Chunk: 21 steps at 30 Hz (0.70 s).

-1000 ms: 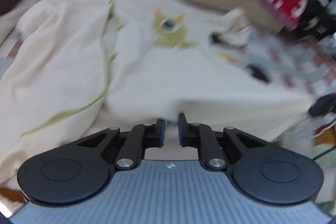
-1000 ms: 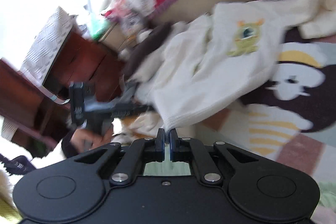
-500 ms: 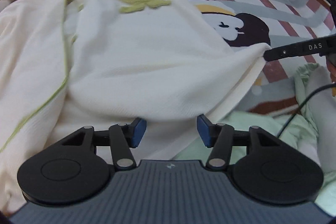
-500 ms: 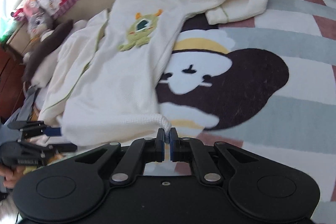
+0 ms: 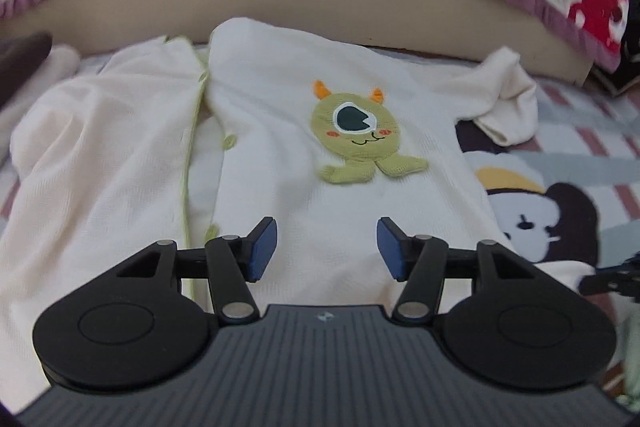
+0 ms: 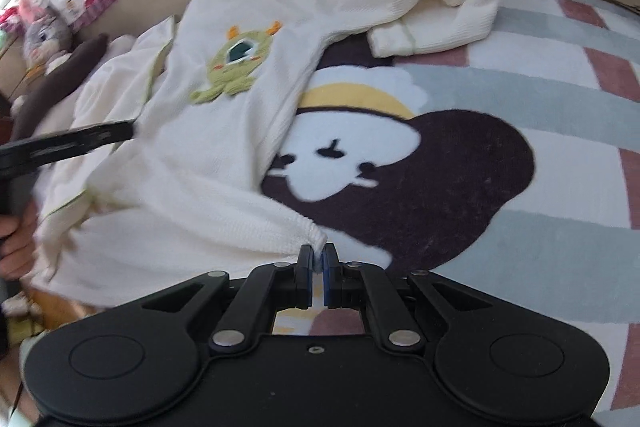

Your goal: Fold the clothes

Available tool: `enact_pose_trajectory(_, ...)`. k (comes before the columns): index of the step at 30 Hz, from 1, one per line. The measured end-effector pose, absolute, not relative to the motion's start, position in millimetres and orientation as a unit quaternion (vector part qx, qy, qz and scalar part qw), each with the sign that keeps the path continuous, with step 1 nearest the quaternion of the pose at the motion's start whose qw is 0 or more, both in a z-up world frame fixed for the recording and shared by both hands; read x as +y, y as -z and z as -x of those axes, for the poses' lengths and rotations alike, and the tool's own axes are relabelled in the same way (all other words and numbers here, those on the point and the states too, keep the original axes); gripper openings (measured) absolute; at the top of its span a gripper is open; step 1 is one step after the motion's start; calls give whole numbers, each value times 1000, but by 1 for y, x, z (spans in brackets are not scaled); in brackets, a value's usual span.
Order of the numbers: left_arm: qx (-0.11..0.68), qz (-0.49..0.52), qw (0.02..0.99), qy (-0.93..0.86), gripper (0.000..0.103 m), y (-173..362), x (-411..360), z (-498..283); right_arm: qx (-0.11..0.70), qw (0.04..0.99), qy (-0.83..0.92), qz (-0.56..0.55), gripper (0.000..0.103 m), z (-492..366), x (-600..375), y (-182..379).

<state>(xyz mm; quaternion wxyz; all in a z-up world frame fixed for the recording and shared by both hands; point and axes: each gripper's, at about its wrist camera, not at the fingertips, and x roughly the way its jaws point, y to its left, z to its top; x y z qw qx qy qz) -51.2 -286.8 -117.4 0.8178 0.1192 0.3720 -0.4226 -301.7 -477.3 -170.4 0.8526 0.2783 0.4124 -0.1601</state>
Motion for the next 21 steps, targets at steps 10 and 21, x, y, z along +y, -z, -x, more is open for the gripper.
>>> enact_pose_trajectory(10,316,-288,760,489,55,145,-304,113,406,850,184,-279,6,290,-475,180)
enact_pose_trajectory(21,353,-237,795,433,53,143,-354,51,453,868,112,-170,8,294,-438,155)
